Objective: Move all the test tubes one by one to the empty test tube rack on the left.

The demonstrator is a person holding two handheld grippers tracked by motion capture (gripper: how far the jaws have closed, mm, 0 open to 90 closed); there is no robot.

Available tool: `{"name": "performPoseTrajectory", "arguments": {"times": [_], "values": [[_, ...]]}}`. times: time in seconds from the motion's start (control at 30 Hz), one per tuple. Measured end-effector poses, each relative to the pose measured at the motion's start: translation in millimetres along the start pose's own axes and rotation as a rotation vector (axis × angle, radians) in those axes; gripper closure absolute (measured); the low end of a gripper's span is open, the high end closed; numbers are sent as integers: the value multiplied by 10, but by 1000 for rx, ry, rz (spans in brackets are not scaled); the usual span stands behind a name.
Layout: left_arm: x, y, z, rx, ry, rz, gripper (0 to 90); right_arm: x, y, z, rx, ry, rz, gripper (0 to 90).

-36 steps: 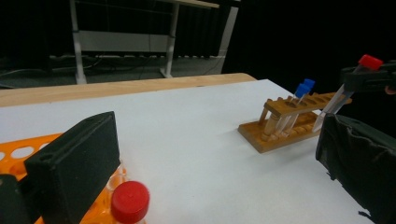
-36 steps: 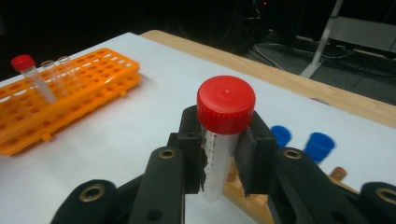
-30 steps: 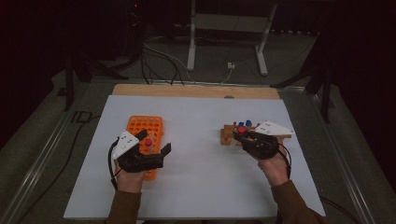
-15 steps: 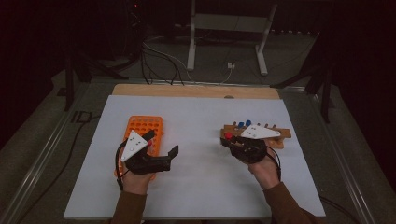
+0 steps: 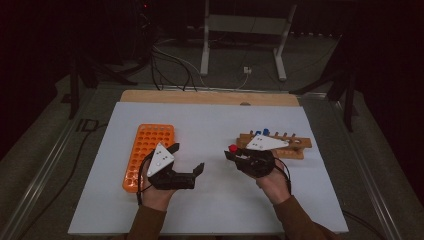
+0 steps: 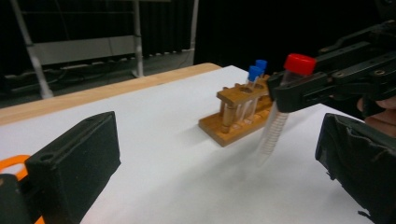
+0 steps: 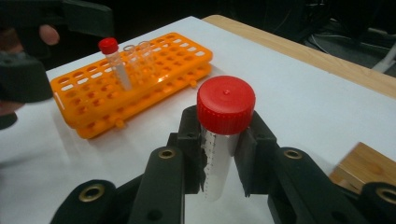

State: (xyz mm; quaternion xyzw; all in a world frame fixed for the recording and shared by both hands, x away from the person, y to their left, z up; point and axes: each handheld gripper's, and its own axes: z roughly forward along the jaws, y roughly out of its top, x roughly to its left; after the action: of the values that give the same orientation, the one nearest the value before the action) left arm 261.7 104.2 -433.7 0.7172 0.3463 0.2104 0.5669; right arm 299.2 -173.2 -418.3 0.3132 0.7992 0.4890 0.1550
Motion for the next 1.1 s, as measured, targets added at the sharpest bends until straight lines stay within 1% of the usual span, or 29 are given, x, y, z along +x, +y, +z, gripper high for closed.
{"name": "performPoseTrajectory", "arguments": {"times": [0.2, 0.3, 0.47, 0.57, 0.67, 0.7, 0.8, 0.87, 0.97, 1.1], "values": [[-45, -45, 75, 40, -14, -1, 8, 75, 25, 65, 2, 41, 8, 734], [-64, -66, 109, 55, -37, -11, 29, 124, 42, 95, 3, 57, 6, 734], [-104, -90, 157, 77, -73, -8, 70, 213, 76, 144, 3, 87, -7, 733], [-140, -100, 191, 93, -94, 3, 88, 266, 98, 171, 3, 108, -5, 733], [-185, -106, 224, 116, -101, 21, 94, 314, 116, 194, 3, 125, -14, 733], [-194, -108, 232, 123, -104, 25, 110, 331, 120, 200, 3, 129, -14, 733], [-209, -119, 249, 139, -98, 34, 184, 369, 132, 210, 4, 144, -20, 733], [-204, -128, 251, 144, -105, 32, 276, 388, 138, 212, 5, 151, -21, 733], [-184, -135, 242, 144, -139, 20, 459, 405, 141, 213, 6, 160, -25, 733], [-173, -137, 237, 146, -171, 15, 617, 416, 135, 222, 9, 172, -24, 733]]}}
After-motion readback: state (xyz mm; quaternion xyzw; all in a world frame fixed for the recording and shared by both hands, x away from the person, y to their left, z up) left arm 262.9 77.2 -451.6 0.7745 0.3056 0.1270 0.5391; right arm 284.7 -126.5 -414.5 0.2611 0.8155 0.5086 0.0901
